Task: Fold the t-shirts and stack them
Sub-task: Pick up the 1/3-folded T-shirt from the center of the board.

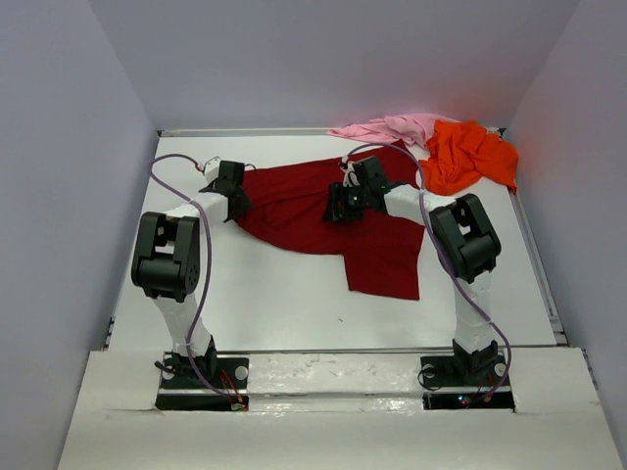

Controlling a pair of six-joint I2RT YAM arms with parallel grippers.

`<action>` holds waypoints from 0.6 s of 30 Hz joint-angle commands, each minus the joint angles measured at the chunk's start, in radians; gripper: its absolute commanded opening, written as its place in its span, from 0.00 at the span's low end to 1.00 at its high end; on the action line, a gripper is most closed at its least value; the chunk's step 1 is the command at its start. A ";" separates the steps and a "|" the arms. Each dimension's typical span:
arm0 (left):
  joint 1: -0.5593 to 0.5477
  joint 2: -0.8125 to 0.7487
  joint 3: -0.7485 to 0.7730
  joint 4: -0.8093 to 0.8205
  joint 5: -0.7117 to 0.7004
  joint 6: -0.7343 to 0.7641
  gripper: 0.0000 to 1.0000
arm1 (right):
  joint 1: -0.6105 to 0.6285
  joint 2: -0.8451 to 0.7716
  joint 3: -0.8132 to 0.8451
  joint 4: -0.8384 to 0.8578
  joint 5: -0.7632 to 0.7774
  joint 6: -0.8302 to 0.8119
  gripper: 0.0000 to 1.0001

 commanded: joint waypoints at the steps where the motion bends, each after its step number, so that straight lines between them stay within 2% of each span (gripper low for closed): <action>1: -0.016 -0.035 -0.004 0.003 0.018 0.007 0.50 | -0.003 0.046 0.007 -0.029 0.008 -0.003 0.62; 10: -0.030 -0.038 -0.011 0.001 0.026 0.010 0.50 | -0.003 0.046 0.004 -0.029 0.012 -0.003 0.61; 18: -0.032 -0.111 -0.060 -0.008 0.004 0.019 0.50 | -0.003 0.052 0.010 -0.030 0.006 -0.001 0.61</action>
